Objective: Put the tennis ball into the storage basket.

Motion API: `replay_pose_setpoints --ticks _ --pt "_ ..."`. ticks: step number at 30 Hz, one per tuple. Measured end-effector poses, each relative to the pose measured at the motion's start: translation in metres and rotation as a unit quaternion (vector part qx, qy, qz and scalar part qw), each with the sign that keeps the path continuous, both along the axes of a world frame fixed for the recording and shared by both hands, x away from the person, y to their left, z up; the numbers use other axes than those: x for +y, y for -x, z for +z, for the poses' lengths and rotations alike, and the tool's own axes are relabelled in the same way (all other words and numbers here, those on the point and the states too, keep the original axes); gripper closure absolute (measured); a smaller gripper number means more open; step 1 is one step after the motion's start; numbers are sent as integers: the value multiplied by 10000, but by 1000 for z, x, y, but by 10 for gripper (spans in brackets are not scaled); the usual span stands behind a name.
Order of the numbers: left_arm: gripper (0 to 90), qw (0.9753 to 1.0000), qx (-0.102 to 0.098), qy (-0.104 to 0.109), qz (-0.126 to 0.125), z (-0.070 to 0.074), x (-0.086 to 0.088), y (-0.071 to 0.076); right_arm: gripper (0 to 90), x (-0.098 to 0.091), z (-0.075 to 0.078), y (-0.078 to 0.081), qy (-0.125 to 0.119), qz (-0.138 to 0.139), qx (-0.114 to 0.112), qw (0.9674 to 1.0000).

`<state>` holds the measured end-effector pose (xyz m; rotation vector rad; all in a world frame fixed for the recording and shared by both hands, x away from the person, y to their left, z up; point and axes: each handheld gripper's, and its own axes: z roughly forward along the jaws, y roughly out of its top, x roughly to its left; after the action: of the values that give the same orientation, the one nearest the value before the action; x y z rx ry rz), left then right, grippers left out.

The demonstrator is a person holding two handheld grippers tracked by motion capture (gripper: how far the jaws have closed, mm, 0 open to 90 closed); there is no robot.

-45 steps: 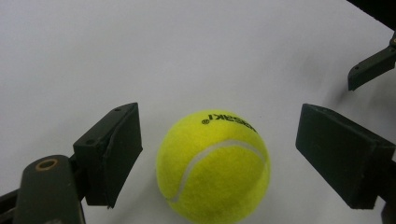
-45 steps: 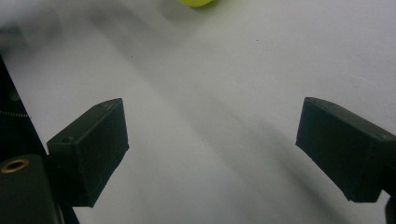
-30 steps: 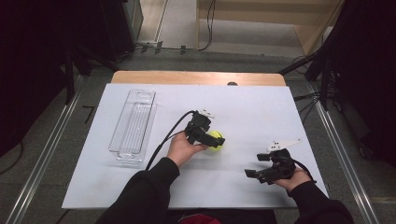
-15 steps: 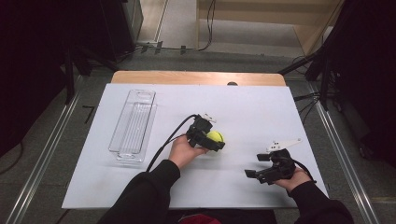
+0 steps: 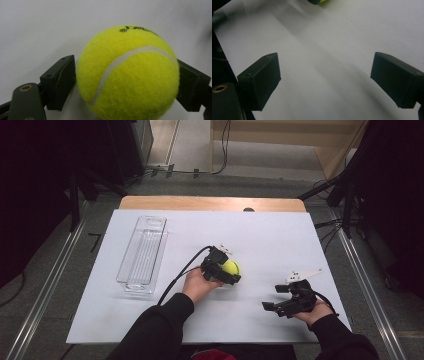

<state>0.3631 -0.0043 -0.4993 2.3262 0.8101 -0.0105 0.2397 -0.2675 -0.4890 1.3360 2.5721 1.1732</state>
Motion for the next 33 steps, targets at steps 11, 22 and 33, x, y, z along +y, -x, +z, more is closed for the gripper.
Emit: replay_pose_setpoints --ticks 11,22,33 --pt "256 9999 -61 74 -47 1 0 2 73 0 0 0 12 -13 1 10000" --pt "260 10000 -77 14 -39 4 2 1 73 0 1 0 5 -20 -1 10000" --pt "260 9998 22 211 28 18 10 -1 73 0 1 0 5 -1 -5 10000"
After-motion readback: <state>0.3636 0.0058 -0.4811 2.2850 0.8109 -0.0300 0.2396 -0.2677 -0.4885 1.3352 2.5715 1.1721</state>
